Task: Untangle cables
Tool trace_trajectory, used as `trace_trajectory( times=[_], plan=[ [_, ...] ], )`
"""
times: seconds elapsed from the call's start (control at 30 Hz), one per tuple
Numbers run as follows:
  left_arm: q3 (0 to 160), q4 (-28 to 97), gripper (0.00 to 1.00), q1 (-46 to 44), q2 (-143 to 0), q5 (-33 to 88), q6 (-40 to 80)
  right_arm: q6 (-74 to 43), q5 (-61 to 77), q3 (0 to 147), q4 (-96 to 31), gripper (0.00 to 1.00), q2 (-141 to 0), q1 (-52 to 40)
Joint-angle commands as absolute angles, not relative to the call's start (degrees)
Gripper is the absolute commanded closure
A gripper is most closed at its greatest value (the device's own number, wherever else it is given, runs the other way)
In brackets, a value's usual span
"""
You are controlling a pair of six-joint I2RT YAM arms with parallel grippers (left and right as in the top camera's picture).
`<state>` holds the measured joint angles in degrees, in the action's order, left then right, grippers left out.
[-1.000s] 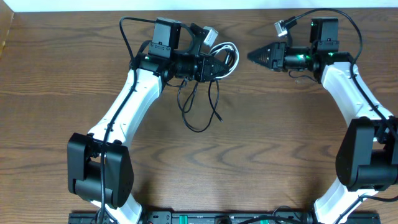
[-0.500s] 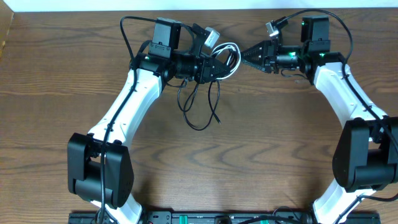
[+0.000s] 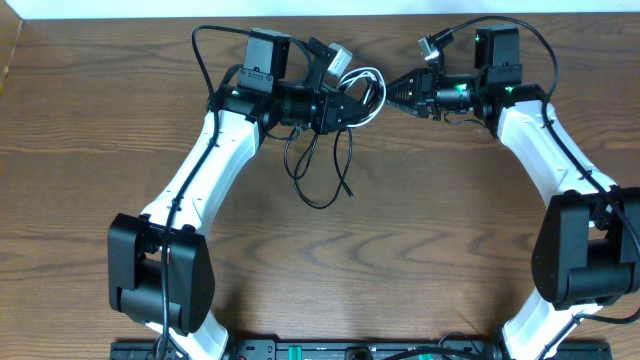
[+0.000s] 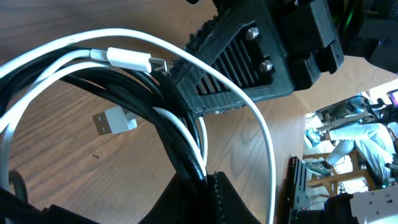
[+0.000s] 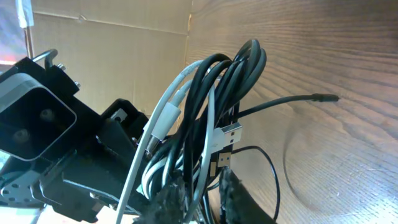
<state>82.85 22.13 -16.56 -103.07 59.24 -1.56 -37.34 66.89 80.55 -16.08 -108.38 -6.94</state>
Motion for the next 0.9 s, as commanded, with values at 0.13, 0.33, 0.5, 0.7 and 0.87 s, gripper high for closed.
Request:
trace_trajectory(
  times=[0.13,0.33,0.5,0.7,0.87],
  plan=[
    [82.56,22.02,0.92,-16.47,-102.35,60.82,-2.83,-37.65,61.73,80.51,-19.16,0.87,-108.25,-8.95],
    [82.56,22.06,0.92,-16.47,-102.35,60.82,-2.83,-37.63,58.28,80.51,-19.27,0.87,-108.25,-9.54],
    [82.56,22.06,0.92,-16.47,-102.35,60.80,-2.83,-37.63,57.32,80.51,-19.31,0.87,-108.25,-9.45],
    [82.56,22.24,0.92,-16.47,-102.35,60.80,-2.83,-34.33,57.41,80.51,-21.76,0.81,-108.25,-8.40],
    [82.56,22.24,0.92,-16.47,-102.35,60.80,-2.83,-30.94,68.36,80.51,-19.29,0.67,-108.25,-6.07]
  ],
)
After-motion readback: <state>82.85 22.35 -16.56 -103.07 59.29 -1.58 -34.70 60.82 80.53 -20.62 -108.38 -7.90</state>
